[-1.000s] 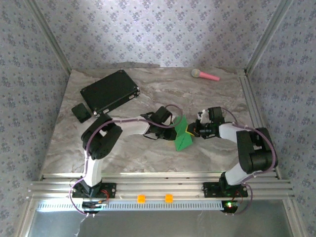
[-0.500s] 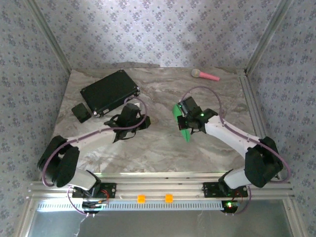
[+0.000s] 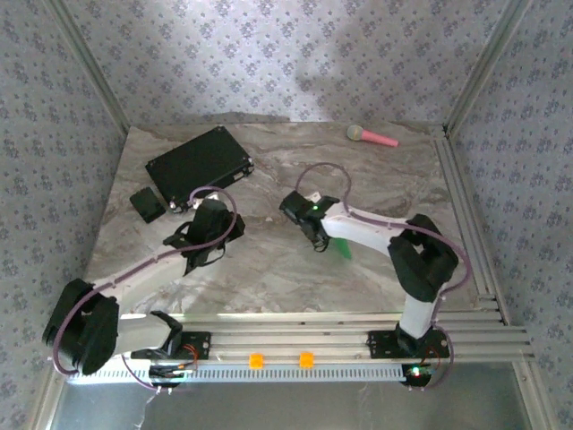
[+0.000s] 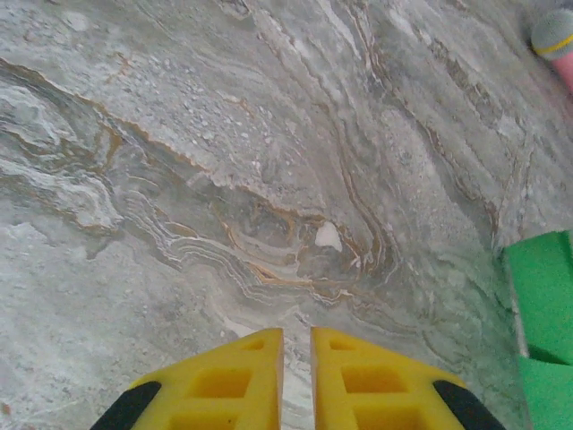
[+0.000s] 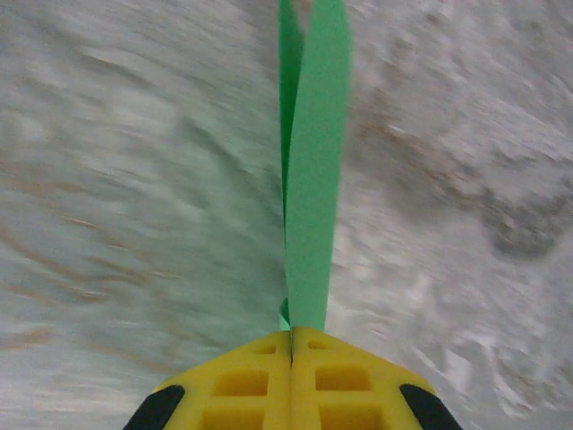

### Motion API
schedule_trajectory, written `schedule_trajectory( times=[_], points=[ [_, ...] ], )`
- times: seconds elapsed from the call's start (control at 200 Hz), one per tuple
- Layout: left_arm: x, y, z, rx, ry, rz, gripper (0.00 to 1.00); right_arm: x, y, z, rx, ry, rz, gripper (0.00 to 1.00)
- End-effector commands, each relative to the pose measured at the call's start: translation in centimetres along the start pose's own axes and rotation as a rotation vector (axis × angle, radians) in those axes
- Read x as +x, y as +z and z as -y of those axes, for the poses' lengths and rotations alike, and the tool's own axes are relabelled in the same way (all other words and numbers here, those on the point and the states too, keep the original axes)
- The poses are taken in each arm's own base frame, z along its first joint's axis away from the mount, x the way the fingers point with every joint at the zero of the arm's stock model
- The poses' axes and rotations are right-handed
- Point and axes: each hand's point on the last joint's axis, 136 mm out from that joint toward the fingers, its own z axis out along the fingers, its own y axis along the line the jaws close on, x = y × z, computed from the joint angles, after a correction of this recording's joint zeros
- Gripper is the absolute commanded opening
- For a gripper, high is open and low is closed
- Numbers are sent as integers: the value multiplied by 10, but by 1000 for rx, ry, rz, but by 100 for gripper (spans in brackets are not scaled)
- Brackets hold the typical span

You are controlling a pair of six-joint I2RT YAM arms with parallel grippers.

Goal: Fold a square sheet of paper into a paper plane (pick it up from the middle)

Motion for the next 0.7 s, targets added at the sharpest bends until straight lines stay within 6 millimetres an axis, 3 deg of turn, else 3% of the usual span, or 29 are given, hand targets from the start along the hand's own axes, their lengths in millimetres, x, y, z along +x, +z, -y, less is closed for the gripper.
schedule_trajectory(
  times=[0.0, 0.11, 0.215, 0.305, 0.425, 0.56, 0.695],
  points=[
    [-2, -5, -13, -41, -24, 22, 16, -12, -9, -46, -164, 53, -34, 5],
    [1, -5, -14, -41, -27, 7, 16, -25, -20, -83, -367, 104, -50, 11],
    [3, -5, -11, -27, -22, -9, 17, -40, -31, -99, -573, 187, -50, 21],
    [7, -2, -4, 1, 0, -41, 19, -55, -50, -106, -811, 229, -1, 40],
    [16, 7, 9, 52, 27, -111, 22, -67, -71, -90, -1031, 351, 55, 52],
    [32, 23, 32, 141, 45, -226, 23, -48, -49, -52, -1058, 504, 50, 51],
    [52, 39, 59, 221, 76, -355, 23, -22, -13, -19, -1054, 671, -12, 21]
  ],
)
